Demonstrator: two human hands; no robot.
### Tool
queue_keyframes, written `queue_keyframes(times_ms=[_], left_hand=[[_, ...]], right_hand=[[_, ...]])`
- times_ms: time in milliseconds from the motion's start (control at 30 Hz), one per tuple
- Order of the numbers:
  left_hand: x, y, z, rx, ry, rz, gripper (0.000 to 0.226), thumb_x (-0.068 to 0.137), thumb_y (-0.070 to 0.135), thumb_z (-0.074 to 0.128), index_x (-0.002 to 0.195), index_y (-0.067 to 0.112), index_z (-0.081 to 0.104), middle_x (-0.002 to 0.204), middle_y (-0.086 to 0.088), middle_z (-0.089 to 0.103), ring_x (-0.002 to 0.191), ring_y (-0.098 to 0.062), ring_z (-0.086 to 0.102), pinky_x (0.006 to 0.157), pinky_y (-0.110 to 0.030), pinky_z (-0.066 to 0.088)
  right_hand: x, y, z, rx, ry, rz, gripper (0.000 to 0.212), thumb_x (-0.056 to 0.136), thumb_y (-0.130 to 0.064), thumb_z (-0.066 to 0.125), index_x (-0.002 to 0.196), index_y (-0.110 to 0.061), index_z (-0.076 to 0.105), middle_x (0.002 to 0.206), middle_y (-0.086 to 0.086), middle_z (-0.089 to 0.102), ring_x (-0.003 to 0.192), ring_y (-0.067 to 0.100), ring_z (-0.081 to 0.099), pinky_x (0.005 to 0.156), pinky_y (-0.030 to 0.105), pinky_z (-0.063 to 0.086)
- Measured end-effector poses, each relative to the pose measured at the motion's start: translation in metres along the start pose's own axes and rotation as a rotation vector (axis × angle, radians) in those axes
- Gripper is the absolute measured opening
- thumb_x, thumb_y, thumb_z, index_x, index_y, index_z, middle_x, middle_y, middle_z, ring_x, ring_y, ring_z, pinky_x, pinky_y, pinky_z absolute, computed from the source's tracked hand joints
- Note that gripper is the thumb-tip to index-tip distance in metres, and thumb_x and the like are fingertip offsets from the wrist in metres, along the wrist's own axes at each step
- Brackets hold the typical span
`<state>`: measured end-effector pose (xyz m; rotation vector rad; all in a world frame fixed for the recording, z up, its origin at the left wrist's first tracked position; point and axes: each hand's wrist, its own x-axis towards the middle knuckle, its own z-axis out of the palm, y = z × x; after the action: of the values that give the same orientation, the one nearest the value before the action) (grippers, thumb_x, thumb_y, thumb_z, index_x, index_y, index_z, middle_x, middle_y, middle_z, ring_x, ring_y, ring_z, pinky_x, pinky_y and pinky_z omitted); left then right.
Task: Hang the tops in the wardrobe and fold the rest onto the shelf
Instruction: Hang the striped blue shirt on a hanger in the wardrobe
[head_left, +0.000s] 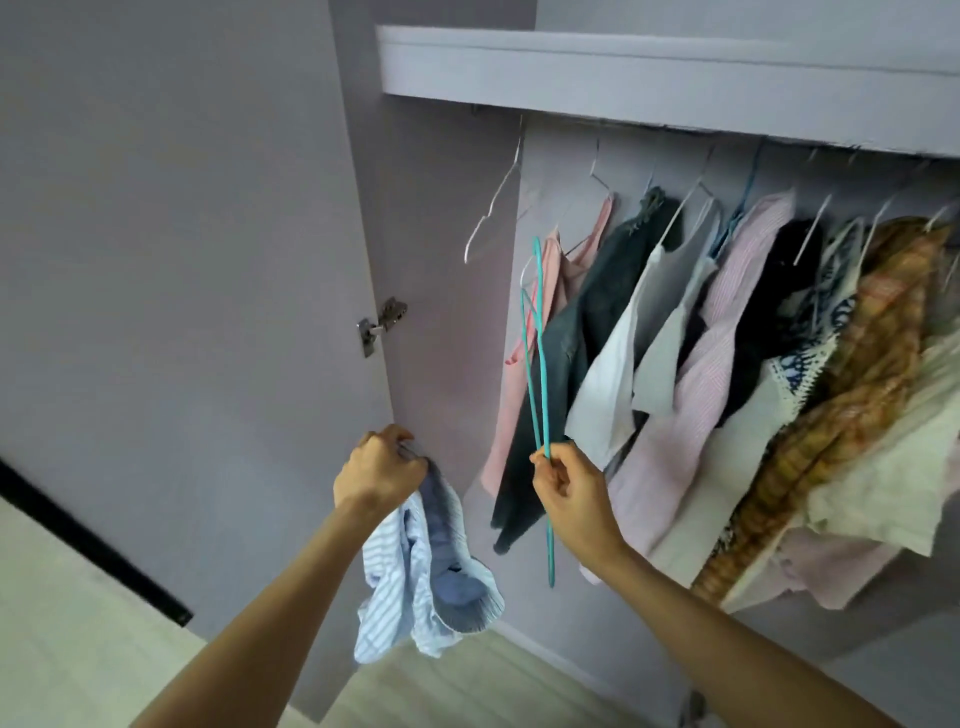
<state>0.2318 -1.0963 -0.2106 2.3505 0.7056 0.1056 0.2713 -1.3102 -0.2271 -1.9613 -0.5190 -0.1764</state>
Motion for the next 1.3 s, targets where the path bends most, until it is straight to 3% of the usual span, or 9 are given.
queue_keyframes(times_ms=[100,200,333,600,767,867,967,1033,1300], left_hand=[[-0.021,-0.005,0.007,-0.023,0.007,-0.018,0.029,0.081,0.020,0.056,0.110,0.024,0.062,0.108,-0.007,0.065,0.100,-0.034,0.058,0.081,-0.035,0.047],[-0.034,-0.012,0.009,-0.100,0.009,-0.041,0.028,0.084,0.017,0.055,0.110,0.021,0.063,0.107,-0.008,0.066,0.099,-0.033,0.059,0.083,-0.035,0.048],[-0.037,-0.019,0.002,-0.261,-0.034,-0.065,0.027,0.087,0.015,0.054,0.113,0.014,0.062,0.100,-0.011,0.066,0.099,-0.036,0.062,0.085,-0.039,0.052],[-0.027,-0.025,-0.009,-0.185,-0.031,-0.030,0.026,0.087,0.028,0.055,0.112,0.027,0.061,0.098,0.000,0.061,0.096,-0.026,0.057,0.085,-0.032,0.046],[-0.024,-0.024,-0.014,-0.143,-0.027,0.018,0.029,0.087,0.044,0.058,0.109,0.025,0.061,0.094,0.002,0.060,0.091,-0.024,0.055,0.082,-0.031,0.044],[-0.022,-0.022,-0.020,-0.090,0.002,0.025,0.032,0.088,0.047,0.055,0.107,0.022,0.060,0.094,-0.001,0.061,0.091,-0.027,0.055,0.081,-0.032,0.044],[-0.021,-0.022,-0.025,-0.032,0.000,0.008,0.037,0.089,0.049,0.051,0.109,0.018,0.055,0.096,-0.004,0.060,0.090,-0.029,0.055,0.082,-0.036,0.046],[-0.020,-0.023,-0.027,-0.034,-0.012,-0.008,0.039,0.090,0.048,0.050,0.113,0.016,0.053,0.099,-0.006,0.059,0.095,-0.031,0.056,0.084,-0.037,0.046],[-0.027,-0.027,-0.035,-0.256,-0.198,0.040,0.019,0.092,0.031,0.056,0.105,0.017,0.058,0.097,0.001,0.060,0.094,-0.020,0.055,0.079,-0.025,0.039]], right_hand=[[-0.028,-0.004,-0.009,0.012,-0.028,-0.035,0.003,0.088,0.007,0.056,0.088,0.010,0.057,0.071,0.028,0.053,0.055,0.016,0.044,0.053,0.023,0.044],[-0.020,-0.011,-0.011,0.328,-0.092,0.270,0.021,0.089,0.009,0.048,0.104,-0.003,0.055,0.070,0.018,0.053,0.053,0.013,0.047,0.049,0.022,0.047],[0.001,-0.004,-0.005,0.480,-0.041,0.746,0.029,0.091,-0.003,0.047,0.064,-0.015,0.046,0.050,-0.001,0.034,0.036,0.007,0.030,0.033,0.017,0.025],[-0.028,0.015,0.003,0.226,0.217,0.342,0.033,0.089,-0.021,0.062,0.071,0.005,0.052,0.066,0.018,0.050,0.062,0.018,0.047,0.060,0.031,0.044],[0.000,-0.020,-0.006,0.256,0.328,0.212,0.008,0.089,-0.027,0.062,0.092,-0.023,0.056,0.079,-0.016,0.057,0.071,0.005,0.059,0.065,0.014,0.051],[0.008,-0.033,-0.007,0.389,0.421,0.284,0.011,0.094,-0.031,0.053,0.090,-0.031,0.064,0.066,-0.020,0.056,0.063,0.002,0.058,0.061,0.013,0.048],[0.009,-0.040,-0.008,0.552,0.465,0.449,0.053,0.097,-0.041,0.045,0.049,-0.030,0.065,0.041,-0.013,0.041,0.045,0.008,0.036,0.050,0.020,0.033],[0.010,-0.045,-0.008,0.655,0.519,0.494,0.065,0.096,-0.043,0.046,0.036,-0.021,0.054,0.039,-0.008,0.050,0.038,0.008,0.044,0.044,0.017,0.036],[0.025,-0.079,0.007,0.929,0.594,0.593,0.054,0.097,-0.043,0.041,0.049,-0.019,0.035,0.040,-0.005,0.036,0.033,0.005,0.036,0.041,0.015,0.038]])
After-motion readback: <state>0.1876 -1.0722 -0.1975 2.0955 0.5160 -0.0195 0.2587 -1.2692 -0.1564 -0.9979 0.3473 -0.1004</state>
